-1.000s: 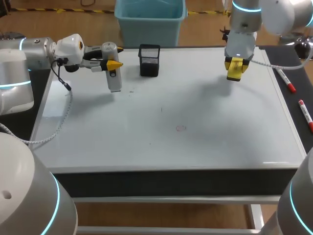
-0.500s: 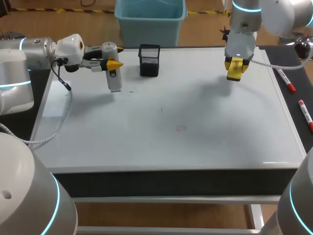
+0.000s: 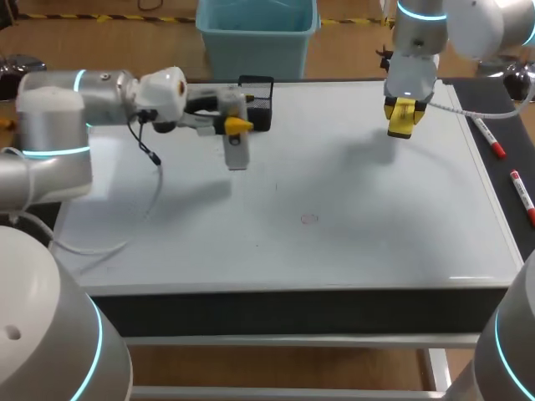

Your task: Pick up the inspection probe, press it on each red-marked spot on the whiteboard one by one, put down the probe, pick up the eraser, and wipe off all the red marks.

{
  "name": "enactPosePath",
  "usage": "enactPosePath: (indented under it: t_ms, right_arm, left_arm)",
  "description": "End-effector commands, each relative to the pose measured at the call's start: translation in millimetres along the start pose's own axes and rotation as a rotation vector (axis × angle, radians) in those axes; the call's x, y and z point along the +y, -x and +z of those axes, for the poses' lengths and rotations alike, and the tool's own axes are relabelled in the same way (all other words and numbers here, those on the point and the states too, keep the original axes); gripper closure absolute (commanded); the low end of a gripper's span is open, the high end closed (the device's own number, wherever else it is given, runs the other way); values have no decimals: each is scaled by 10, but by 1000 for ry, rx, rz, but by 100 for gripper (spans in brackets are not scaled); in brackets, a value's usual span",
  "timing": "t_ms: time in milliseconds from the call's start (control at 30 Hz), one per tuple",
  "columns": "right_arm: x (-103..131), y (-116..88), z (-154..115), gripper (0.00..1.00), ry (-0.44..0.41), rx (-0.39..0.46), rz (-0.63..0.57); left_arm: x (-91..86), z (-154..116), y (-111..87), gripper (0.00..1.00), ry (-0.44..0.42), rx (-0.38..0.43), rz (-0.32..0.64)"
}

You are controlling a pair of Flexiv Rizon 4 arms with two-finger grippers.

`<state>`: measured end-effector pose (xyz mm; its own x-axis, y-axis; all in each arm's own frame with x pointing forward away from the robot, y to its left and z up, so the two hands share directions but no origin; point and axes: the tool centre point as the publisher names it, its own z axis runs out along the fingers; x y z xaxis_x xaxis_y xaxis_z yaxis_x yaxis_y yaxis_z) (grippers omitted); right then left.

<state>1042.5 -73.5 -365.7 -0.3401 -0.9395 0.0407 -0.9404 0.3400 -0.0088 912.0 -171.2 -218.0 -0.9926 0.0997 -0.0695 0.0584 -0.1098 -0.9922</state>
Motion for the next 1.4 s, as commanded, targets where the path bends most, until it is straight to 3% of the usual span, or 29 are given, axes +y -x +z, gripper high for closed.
enactPosePath:
  t_ms: [33, 267, 633, 1200, 1400]
  right_arm:
    - [-12, -4, -11, 100, 1, 4, -2]
    - [-12, -4, -11, 100, 1, 4, -2]
    - [-12, -4, -11, 100, 1, 4, -2]
    - [-12, -4, -11, 100, 1, 4, -2]
    - [-12, -4, -11, 100, 1, 4, -2]
  left_arm:
    - [-29, 303, -241, 100, 10, -61, -2]
    - [-23, 634, -486, 100, 38, -46, 0]
    - [128, 945, -692, 100, -2, -9, 9]
    - [397, 1275, -679, 100, -86, 63, -50]
    - [511, 1325, -691, 100, -73, 90, -79]
